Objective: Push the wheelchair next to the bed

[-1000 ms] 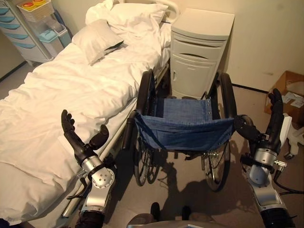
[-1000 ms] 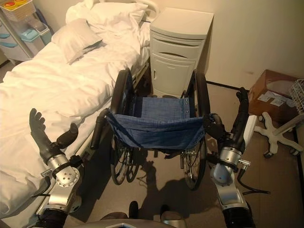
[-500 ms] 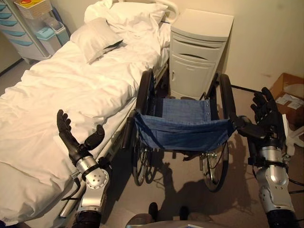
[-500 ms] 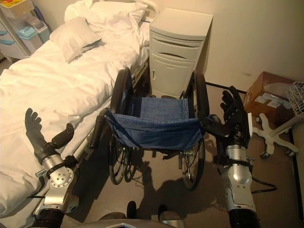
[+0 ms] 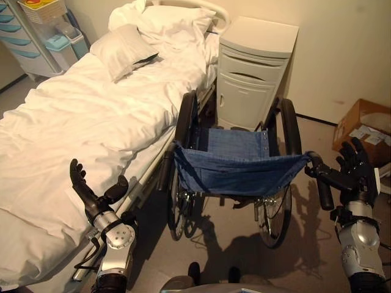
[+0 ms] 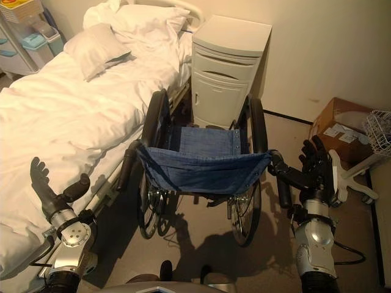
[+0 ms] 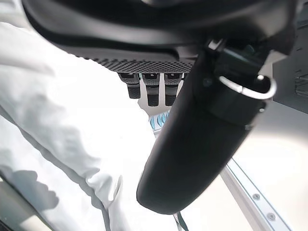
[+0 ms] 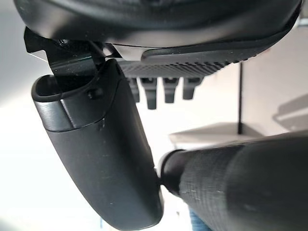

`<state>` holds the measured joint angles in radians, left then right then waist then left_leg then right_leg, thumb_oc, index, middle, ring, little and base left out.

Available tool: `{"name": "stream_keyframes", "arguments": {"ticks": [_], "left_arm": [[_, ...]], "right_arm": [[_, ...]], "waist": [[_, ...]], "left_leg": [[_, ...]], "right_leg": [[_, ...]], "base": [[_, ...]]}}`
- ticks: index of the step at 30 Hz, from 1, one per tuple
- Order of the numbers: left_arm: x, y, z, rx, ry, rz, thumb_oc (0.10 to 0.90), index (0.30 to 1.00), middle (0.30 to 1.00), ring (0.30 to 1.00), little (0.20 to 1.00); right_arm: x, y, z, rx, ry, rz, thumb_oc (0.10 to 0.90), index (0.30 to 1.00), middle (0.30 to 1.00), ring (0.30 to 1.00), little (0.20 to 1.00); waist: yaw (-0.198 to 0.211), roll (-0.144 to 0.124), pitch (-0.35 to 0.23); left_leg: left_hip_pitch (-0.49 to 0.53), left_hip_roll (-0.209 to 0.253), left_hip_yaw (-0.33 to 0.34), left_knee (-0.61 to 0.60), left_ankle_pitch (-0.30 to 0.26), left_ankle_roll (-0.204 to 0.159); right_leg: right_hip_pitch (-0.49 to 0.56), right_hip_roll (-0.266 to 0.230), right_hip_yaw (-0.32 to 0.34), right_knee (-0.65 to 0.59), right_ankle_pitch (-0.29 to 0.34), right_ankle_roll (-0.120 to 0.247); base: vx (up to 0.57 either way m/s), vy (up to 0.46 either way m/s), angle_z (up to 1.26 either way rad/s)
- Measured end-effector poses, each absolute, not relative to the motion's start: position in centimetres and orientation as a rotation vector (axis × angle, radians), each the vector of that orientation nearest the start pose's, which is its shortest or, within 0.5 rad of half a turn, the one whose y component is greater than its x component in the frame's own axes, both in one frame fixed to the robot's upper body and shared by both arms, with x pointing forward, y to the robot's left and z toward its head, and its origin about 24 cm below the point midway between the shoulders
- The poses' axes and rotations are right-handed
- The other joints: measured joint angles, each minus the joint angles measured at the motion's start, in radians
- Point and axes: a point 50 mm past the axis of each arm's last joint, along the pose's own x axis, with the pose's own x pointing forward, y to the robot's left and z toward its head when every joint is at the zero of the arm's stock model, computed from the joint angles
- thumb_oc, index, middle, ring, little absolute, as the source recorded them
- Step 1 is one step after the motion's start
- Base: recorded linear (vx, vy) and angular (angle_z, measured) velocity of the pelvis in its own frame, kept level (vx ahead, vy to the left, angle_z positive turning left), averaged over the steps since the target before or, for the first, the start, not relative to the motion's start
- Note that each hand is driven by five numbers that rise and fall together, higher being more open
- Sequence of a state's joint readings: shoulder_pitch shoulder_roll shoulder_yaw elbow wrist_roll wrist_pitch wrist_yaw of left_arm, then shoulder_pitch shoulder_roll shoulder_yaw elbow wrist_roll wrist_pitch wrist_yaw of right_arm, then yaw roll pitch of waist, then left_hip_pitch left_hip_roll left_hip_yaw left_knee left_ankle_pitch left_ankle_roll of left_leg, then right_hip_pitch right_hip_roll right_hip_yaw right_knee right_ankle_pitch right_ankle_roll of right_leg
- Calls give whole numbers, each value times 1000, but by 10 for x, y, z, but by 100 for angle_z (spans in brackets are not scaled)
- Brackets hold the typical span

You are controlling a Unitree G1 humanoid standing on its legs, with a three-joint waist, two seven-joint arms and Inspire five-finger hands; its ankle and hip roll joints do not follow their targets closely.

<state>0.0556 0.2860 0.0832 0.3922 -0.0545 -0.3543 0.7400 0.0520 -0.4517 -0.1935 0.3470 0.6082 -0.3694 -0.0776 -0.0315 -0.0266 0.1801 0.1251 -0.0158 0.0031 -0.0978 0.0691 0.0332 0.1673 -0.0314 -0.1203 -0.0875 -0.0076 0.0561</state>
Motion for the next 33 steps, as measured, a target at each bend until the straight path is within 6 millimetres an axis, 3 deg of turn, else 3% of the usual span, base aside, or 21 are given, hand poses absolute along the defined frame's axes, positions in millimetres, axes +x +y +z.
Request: {"name": "stream_keyframes", "arguments": {"ticks": [7,10,14,17,21,29,33], "left_arm": [[199,277,-19,279,73,712,800,900,900,900,900],[194,280,-27,266,113,687,800,900,900,900,900],[188,282,-39,232,176,661,800,900,900,900,900],[183,282,-48,176,223,626,800,900,900,900,900],[176,281,-60,146,280,581,800,900,900,900,900],[172,278,-68,105,324,539,800,900,900,900,900],[160,269,-87,70,421,535,800,900,900,900,900]], "right_arm": [[210,-331,-4,706,-94,-587,800,900,900,900,900],[182,-346,-38,919,-17,-740,800,900,900,900,900],[158,-349,-60,1055,40,-805,800,900,900,900,900],[147,-344,-72,1186,63,-792,800,900,900,900,900],[152,-322,-81,1426,34,-665,800,900,900,900,900],[145,-302,-102,1415,179,-684,800,900,900,900,900],[129,-284,-121,1405,309,-722,800,900,900,900,900]], "waist": [[4,-4,-3],[1,-4,-3],[-11,-2,-4],[-11,-2,-4],[-6,1,-4],[10,12,-12],[6,16,-21]], "left_leg": [[0,-4,1,0,-1,2],[0,-3,3,0,-2,3],[4,-1,7,0,-2,3],[4,0,11,0,-3,2],[6,1,15,0,-5,-1],[8,-2,14,0,-2,3],[8,-2,14,0,-2,3]], "right_leg": [[1,-5,0,0,2,3],[0,-4,1,0,2,3],[0,-3,5,0,2,3],[0,-3,7,0,2,3],[0,-1,7,0,2,3],[2,-3,8,0,3,4],[3,-3,8,0,3,4]], "base": [[0,0,0],[0,0,0],[-7,-13,-8],[-9,-7,-4],[-1,-2,1],[0,0,0],[0,0,0]]}}
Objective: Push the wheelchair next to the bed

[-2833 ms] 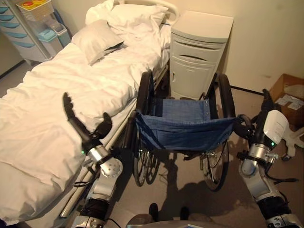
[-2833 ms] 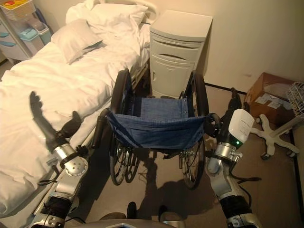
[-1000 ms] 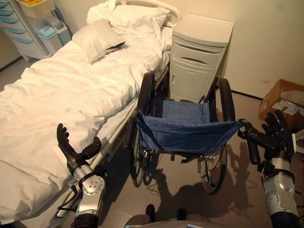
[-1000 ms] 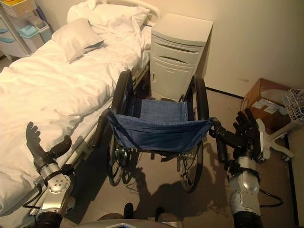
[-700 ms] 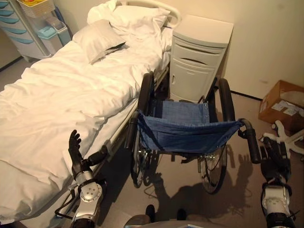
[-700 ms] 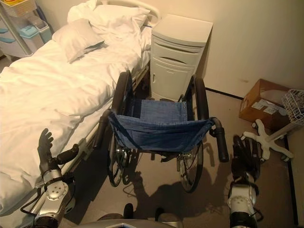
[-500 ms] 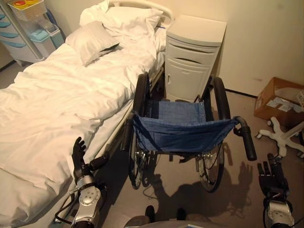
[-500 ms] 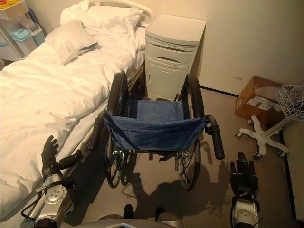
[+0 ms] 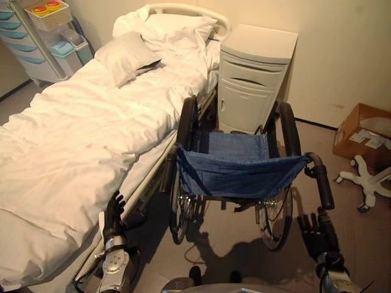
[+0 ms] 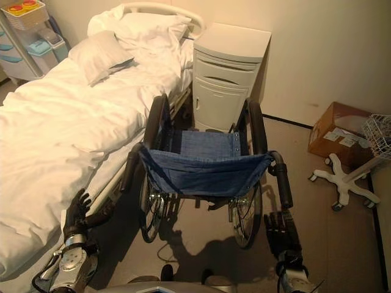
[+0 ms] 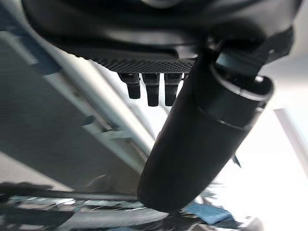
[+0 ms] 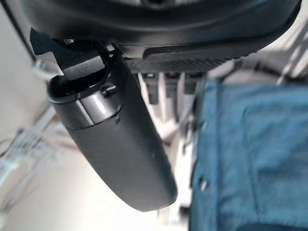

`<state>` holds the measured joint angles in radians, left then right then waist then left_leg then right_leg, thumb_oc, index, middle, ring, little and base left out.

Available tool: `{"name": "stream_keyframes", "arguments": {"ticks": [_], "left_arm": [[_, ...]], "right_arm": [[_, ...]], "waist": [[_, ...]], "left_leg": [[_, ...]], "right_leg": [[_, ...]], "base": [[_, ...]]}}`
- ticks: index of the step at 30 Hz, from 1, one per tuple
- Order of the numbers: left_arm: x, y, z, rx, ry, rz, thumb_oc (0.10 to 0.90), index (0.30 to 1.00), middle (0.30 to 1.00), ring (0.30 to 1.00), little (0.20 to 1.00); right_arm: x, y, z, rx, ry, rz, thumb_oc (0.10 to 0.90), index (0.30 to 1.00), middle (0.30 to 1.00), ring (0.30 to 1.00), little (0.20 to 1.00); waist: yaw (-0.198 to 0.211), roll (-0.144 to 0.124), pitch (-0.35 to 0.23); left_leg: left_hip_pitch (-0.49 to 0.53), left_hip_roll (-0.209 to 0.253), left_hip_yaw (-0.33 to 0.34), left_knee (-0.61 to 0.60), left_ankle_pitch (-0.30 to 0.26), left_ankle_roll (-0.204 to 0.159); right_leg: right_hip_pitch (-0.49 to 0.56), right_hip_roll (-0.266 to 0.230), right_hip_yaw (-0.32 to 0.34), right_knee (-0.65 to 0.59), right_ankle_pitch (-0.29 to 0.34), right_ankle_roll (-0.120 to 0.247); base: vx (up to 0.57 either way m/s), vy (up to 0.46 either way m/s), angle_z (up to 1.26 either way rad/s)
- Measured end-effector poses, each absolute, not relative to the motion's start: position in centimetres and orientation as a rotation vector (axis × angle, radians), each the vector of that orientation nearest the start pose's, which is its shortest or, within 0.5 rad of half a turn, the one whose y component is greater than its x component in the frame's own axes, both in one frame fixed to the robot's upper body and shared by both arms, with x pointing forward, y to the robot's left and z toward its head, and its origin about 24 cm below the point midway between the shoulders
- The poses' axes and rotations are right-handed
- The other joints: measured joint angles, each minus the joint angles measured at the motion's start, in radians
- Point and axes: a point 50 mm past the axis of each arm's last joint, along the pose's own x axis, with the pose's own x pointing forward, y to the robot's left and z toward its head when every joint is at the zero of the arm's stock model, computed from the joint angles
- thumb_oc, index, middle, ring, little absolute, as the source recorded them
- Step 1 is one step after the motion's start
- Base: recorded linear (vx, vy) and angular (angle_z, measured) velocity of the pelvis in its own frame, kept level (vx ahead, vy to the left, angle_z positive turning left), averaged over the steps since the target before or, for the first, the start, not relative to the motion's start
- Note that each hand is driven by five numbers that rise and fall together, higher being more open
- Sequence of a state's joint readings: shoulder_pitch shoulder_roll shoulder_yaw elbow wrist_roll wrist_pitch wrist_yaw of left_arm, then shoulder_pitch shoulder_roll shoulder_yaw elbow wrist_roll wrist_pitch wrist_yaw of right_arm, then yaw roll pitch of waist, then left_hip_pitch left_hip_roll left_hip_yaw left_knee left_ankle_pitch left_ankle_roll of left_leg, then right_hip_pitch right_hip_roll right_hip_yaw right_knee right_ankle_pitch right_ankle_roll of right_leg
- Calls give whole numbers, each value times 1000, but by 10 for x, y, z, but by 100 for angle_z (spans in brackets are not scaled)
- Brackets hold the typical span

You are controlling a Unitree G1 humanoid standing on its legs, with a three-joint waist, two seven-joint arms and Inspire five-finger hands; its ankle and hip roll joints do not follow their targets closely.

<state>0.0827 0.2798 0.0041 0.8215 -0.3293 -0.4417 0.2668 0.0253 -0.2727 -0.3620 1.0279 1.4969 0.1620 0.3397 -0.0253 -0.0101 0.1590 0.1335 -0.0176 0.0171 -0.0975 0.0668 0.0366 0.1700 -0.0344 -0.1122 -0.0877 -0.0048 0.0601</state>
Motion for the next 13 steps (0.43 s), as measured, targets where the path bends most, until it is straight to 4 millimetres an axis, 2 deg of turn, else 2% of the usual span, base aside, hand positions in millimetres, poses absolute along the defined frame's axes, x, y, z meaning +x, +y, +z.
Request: {"name": "stream_keyframes", "arguments": {"ticks": [6,9,13], "left_arm": [[145,244,-112,33,561,436,800,900,900,900,900],[140,233,-119,16,602,375,800,900,900,900,900],[134,228,-123,9,632,318,800,900,900,900,900]], "right_arm": [[120,-238,-141,1423,503,-677,800,900,900,900,900],[116,-228,-146,1442,536,-685,800,900,900,900,900],[114,-226,-148,1433,559,-679,800,900,900,900,900]], "waist": [[2,3,-2],[10,10,-6],[10,17,-11]], "left_leg": [[7,1,0,0,-3,-5],[7,0,0,0,-3,-4],[5,0,0,0,-6,0]], "right_leg": [[8,1,0,0,-1,-2],[6,-1,1,4,-2,-2],[6,-1,3,4,-3,-4]], "base": [[0,0,0],[0,0,0],[0,0,0]]}}
